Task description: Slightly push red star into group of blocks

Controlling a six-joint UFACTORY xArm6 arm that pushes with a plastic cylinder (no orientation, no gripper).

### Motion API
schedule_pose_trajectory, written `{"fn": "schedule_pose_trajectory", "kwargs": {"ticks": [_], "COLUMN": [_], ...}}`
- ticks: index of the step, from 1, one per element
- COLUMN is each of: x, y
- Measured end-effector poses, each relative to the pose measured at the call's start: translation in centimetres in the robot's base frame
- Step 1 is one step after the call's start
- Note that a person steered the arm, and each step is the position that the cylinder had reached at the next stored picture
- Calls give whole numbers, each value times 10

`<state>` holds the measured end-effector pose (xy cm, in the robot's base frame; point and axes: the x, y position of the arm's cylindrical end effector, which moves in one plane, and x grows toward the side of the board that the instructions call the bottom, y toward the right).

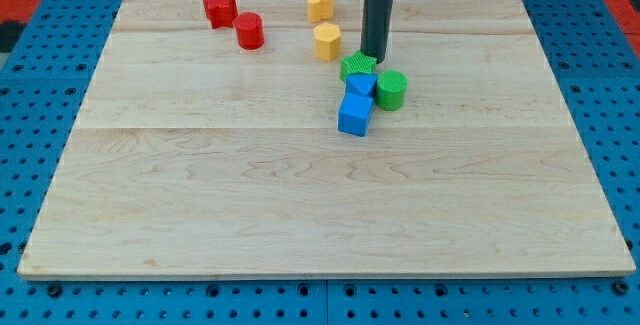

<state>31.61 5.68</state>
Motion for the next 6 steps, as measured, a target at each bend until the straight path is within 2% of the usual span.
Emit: {"fn": "schedule_pose_trajectory", "kwargs": {"ticks": [1, 2, 3, 4, 5, 6], "x": [-40, -30, -7, 3, -12, -24], "y": [-21, -71, -34, -66, -129, -145]}}
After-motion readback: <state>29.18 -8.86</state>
